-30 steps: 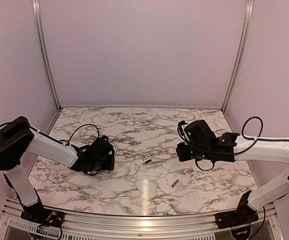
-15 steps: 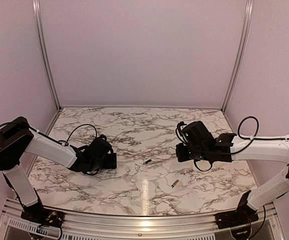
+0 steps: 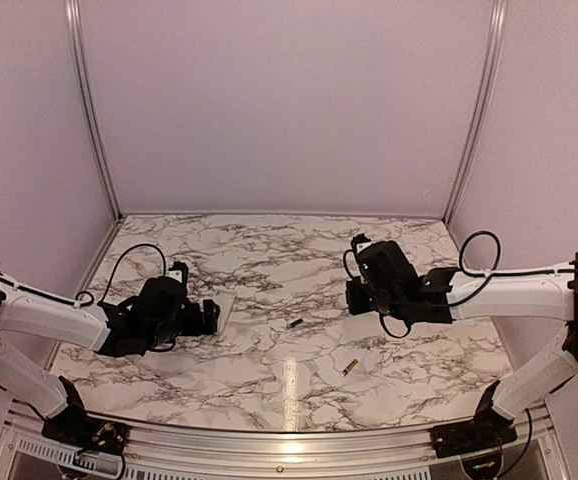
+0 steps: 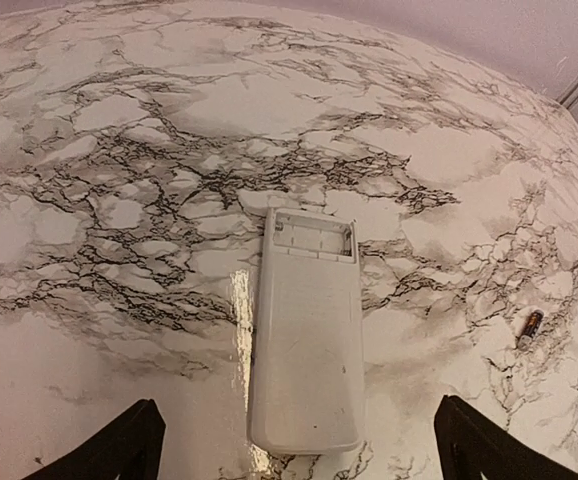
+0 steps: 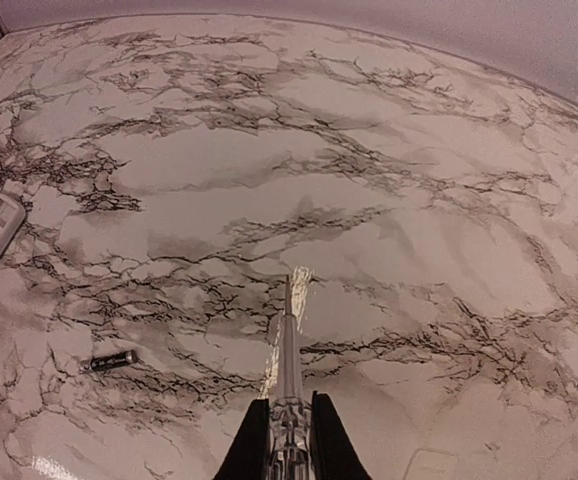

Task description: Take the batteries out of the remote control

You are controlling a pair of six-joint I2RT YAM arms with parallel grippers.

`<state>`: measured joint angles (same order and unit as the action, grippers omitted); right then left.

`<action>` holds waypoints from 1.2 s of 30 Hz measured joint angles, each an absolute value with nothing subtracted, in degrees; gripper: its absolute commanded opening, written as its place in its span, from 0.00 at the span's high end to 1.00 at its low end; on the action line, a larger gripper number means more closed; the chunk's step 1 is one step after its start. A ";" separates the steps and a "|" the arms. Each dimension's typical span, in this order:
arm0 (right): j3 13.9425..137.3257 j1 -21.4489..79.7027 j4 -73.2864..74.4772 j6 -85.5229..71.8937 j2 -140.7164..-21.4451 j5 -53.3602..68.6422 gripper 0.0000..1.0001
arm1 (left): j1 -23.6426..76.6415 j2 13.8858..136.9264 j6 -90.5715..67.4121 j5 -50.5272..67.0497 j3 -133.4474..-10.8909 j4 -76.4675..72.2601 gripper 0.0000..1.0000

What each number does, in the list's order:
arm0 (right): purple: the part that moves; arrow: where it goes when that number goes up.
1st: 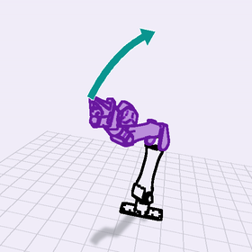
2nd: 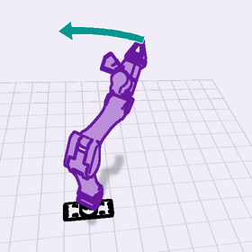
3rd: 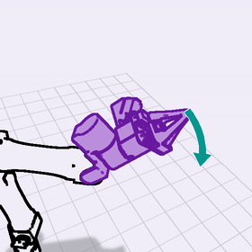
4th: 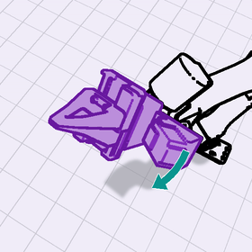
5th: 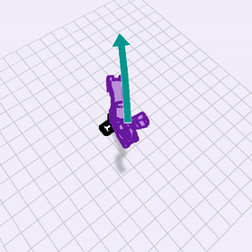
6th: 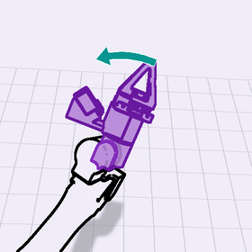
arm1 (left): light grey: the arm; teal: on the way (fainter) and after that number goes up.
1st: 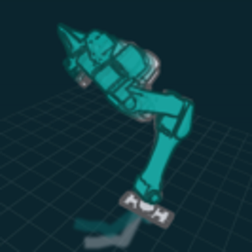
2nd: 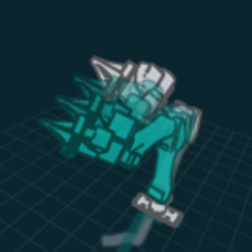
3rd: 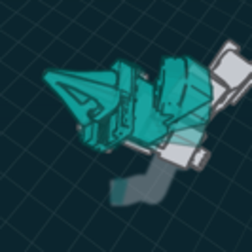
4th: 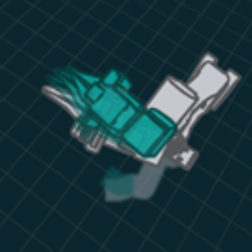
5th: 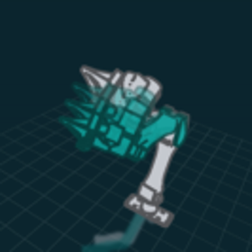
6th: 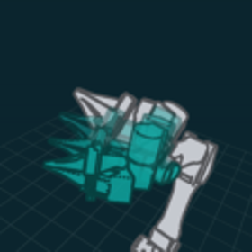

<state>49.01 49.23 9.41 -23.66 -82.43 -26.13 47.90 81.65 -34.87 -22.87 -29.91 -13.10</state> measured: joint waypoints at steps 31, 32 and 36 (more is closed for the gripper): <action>59.79 36.93 -13.10 -19.94 -113.93 -26.92 0.97 | 47.88 64.62 -33.12 -26.44 -21.56 -18.50 0.01; 59.79 36.71 -13.56 -20.12 -113.99 -26.35 0.95 | 47.86 64.62 -33.08 -26.41 -21.56 -18.65 0.01; 59.79 36.45 -14.90 -20.97 -114.45 -24.91 0.89 | 47.83 64.64 -32.99 -26.41 -21.54 -19.33 0.01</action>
<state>59.79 36.45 -14.90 -20.97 -114.45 -24.91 47.83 64.64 -32.99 -26.41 -21.54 -19.33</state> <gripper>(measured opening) 0.107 0.989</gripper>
